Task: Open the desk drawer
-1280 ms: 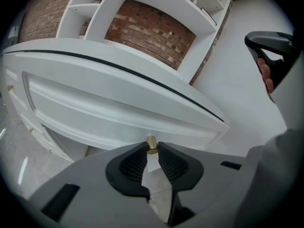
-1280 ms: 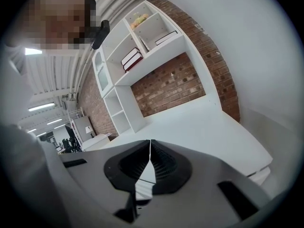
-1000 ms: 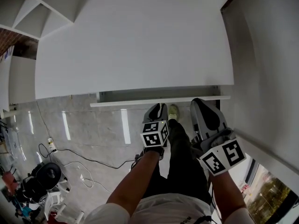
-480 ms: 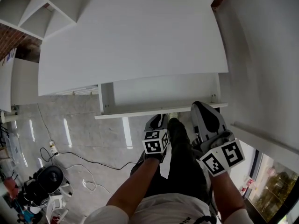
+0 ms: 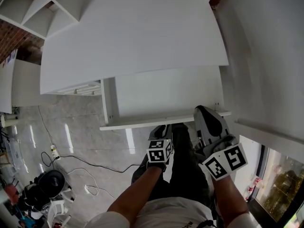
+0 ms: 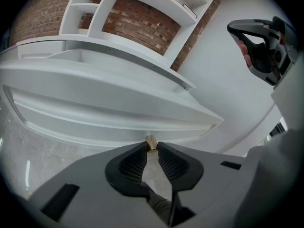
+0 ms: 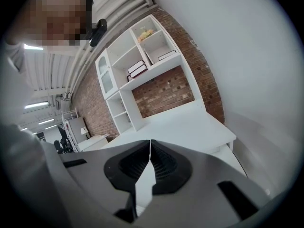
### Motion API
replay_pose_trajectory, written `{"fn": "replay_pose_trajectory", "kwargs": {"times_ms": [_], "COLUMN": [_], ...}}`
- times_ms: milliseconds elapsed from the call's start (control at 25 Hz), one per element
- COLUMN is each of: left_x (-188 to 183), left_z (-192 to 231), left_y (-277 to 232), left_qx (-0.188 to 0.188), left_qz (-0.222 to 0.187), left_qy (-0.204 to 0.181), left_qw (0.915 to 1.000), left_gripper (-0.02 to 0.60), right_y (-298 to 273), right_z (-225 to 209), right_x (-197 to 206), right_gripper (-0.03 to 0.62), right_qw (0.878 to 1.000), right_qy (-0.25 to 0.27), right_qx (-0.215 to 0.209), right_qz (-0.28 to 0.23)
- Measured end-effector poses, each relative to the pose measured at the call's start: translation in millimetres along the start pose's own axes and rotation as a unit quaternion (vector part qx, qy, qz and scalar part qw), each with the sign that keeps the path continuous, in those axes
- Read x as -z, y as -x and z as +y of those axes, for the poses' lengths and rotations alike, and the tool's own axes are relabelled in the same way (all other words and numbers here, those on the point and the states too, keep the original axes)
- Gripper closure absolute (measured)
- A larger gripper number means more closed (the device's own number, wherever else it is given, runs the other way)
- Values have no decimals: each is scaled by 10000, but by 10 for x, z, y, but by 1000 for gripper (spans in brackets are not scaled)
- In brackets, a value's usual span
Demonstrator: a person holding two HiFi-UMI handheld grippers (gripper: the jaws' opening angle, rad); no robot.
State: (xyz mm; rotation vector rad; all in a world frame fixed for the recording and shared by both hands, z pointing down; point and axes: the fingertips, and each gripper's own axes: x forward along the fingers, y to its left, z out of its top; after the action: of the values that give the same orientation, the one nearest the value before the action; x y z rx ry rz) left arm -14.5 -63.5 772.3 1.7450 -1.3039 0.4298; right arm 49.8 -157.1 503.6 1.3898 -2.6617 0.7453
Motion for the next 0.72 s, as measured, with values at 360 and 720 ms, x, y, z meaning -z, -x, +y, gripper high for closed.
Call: {"fn": "replay_pose_trajectory", "kwargs": {"times_ms": [360,720], "left_x": [231,277], "left_z": [-50,-71], "left_y": [134,234], "left_qx": [39,79], "left_qz": [113,301], "left_qy": [-69,-226], "left_qw": [9999,9993], "left_gripper": [499,499], "right_y": [181,214], "right_z": [93,105], "right_x": [25,29], "right_gripper": [576,574], "right_qw": [10000,10000], "right_qy": [24,-46], "right_qx": [21,21], "right_qz": [-53,-44]}}
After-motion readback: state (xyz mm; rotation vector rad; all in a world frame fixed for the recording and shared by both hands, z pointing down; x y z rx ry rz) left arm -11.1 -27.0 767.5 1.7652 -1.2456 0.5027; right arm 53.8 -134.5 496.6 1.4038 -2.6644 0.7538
